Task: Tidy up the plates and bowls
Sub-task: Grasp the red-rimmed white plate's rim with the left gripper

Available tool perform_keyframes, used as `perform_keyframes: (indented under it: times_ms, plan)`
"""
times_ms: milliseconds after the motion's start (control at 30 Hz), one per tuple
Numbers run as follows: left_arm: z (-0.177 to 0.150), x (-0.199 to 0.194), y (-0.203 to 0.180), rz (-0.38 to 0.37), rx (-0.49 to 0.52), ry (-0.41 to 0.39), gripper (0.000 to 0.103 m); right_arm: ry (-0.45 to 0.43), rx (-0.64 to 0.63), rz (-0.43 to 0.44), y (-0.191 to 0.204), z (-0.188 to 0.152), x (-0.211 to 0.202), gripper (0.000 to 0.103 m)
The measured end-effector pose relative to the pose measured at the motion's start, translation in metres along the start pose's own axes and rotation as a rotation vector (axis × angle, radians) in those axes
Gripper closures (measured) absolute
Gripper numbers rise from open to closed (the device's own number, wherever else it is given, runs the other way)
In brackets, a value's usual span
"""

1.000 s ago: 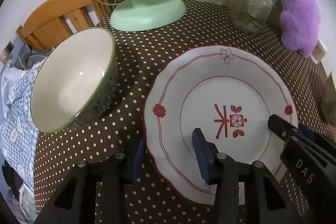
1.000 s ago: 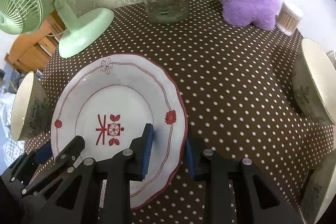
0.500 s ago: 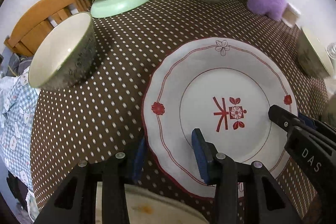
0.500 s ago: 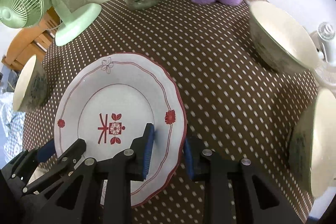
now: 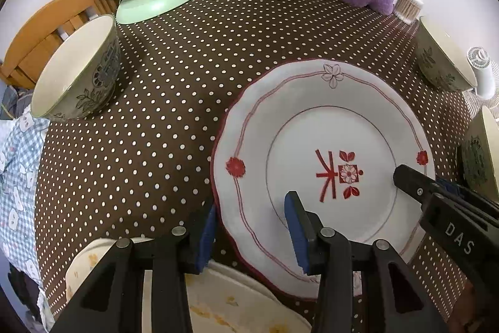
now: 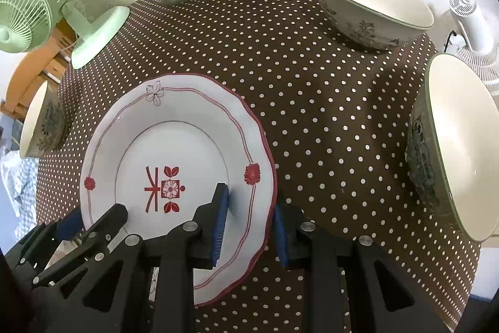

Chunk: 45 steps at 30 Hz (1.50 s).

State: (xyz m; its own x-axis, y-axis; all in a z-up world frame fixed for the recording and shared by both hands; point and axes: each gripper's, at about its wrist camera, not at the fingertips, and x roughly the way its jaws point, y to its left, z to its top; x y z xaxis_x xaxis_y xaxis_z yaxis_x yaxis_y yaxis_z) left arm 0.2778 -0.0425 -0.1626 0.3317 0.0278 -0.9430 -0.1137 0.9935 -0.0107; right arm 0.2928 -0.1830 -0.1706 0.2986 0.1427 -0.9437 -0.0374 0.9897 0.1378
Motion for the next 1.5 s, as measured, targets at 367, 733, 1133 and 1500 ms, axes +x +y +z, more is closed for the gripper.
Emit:
perform_keyframes:
  times_ms: [367, 733, 1133, 1500]
  plan:
    - [0.025, 0.008, 0.004, -0.018, -0.02, -0.021, 0.059, -0.009, -0.012, 0.014, 0.004, 0.021, 0.012, 0.063]
    - [0.025, 0.005, 0.002, -0.065, -0.041, -0.032, 0.05, 0.005, -0.019, -0.005, 0.004, 0.017, 0.009, 0.061]
    - [0.007, -0.026, -0.006, -0.056, 0.001, -0.039, 0.05, 0.004, -0.011, -0.01, -0.002, 0.001, -0.016, 0.061]
    - [-0.016, -0.064, 0.009, -0.07, 0.013, -0.079, 0.05, -0.046, -0.022, -0.025, 0.013, -0.023, -0.056, 0.061]
